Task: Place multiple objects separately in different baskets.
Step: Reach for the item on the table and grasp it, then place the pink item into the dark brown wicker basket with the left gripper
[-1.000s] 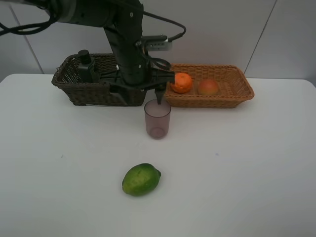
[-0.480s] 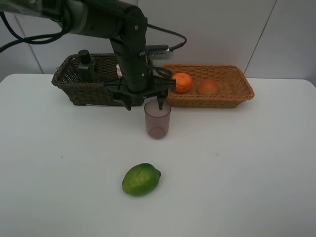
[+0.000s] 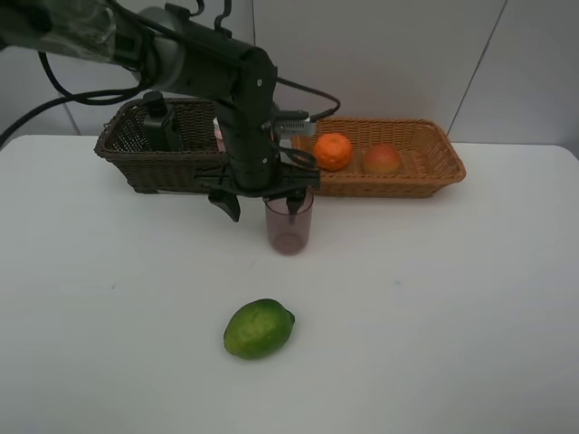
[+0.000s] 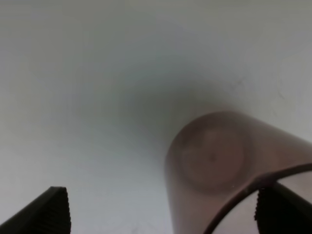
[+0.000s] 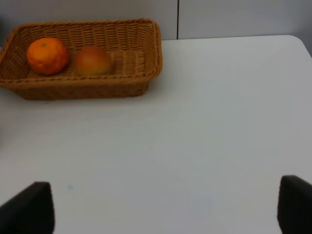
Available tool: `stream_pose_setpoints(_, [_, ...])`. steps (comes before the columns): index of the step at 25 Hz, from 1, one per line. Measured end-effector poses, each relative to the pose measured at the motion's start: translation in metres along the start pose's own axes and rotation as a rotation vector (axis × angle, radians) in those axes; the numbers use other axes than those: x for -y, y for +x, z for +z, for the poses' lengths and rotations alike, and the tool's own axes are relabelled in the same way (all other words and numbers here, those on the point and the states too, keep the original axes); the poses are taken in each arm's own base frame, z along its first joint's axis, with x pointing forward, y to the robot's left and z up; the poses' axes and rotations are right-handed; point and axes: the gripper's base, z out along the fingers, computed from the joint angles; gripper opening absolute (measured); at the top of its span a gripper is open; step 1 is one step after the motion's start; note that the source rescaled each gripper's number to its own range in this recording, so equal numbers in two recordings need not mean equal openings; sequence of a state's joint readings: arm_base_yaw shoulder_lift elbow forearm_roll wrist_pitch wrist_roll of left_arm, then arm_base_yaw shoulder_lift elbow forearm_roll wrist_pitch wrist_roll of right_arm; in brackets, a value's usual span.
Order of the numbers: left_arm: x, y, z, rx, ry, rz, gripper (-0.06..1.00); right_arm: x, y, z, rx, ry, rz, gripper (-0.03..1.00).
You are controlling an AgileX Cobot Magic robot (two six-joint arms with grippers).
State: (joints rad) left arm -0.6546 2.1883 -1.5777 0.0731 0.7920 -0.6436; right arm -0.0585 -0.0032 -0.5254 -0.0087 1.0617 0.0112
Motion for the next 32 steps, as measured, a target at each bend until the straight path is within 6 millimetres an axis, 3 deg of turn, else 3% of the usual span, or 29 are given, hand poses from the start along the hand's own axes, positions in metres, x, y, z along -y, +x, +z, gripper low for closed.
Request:
stream_pose_setpoints(5, [0.0005, 0.0018, 0.0050, -0.018, 0.004, -0.013, 0.97, 0.0000, 0.0000, 0.0000, 0.000, 0.000, 0.000, 0.97])
stream_pose_setpoints(8, [0.0006, 0.0023, 0.0060, -0.022, 0.005, -0.016, 0.86, 0.0000, 0.0000, 0.0000, 0.000, 0.000, 0.000, 0.97])
stream_pose_setpoints(14, [0.0006, 0.0026, 0.0063, -0.025, 0.004, -0.017, 0.26, 0.0000, 0.0000, 0.0000, 0.000, 0.000, 0.000, 0.97])
stream_pose_setpoints(17, [0.0006, 0.0026, 0.0063, -0.025, 0.004, -0.017, 0.03, 0.0000, 0.0000, 0.0000, 0.000, 0.000, 0.000, 0.97])
stream_pose_setpoints(32, [0.0006, 0.0026, 0.0063, -0.025, 0.004, -0.017, 0.00, 0.0000, 0.0000, 0.0000, 0.000, 0.000, 0.000, 0.97])
